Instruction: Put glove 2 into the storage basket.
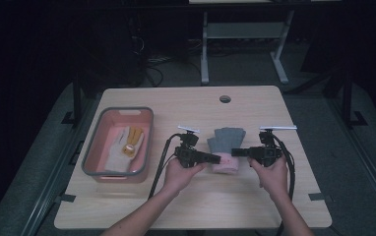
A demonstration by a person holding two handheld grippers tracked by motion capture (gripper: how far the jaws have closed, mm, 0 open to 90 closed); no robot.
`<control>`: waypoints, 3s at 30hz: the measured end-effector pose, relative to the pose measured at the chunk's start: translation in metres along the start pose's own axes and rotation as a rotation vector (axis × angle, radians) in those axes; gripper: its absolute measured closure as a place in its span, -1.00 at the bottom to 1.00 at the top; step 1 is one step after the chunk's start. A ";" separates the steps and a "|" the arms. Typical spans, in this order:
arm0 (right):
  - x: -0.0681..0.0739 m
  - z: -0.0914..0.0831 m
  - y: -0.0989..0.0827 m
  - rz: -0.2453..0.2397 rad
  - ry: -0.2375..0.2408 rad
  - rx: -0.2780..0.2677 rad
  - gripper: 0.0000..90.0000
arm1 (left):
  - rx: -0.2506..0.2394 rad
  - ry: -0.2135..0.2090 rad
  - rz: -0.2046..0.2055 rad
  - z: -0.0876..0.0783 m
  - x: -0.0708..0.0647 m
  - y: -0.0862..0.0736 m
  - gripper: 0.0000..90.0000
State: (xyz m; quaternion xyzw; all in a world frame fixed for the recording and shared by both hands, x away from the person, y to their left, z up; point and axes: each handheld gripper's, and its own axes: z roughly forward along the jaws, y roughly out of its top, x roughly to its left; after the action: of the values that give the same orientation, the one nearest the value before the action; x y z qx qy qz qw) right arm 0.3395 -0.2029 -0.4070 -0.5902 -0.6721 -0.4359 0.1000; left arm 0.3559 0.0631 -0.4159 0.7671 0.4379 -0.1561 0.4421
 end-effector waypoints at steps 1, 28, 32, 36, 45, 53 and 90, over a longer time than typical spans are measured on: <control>0.001 0.001 0.001 -0.004 0.000 0.002 0.63 | 0.000 0.003 0.002 -0.002 0.000 0.000 0.39; 0.045 0.029 0.026 -0.066 0.044 0.031 0.63 | -0.059 0.047 0.006 -0.055 0.011 0.003 0.39; 0.052 0.035 0.030 -0.075 0.051 0.039 0.63 | -0.069 0.053 0.004 -0.064 0.014 0.002 0.39; 0.060 0.041 0.034 -0.090 0.055 0.047 0.63 | -0.079 0.062 0.001 -0.073 0.018 0.001 0.39; 0.074 0.052 0.041 -0.112 0.066 0.056 0.63 | -0.100 0.072 -0.003 -0.092 0.024 0.003 0.39; 0.084 0.058 0.046 -0.119 0.081 0.056 0.63 | -0.109 0.081 -0.001 -0.105 0.026 0.004 0.39; 0.134 0.099 0.069 -0.175 0.139 0.086 0.62 | -0.178 0.127 -0.019 -0.165 0.046 0.000 0.39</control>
State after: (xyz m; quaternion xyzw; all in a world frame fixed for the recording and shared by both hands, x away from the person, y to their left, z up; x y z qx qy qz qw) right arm 0.3995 -0.0443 -0.3473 -0.4930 -0.7304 -0.4536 0.1331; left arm 0.3573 0.2221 -0.3522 0.7289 0.4846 -0.0720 0.4782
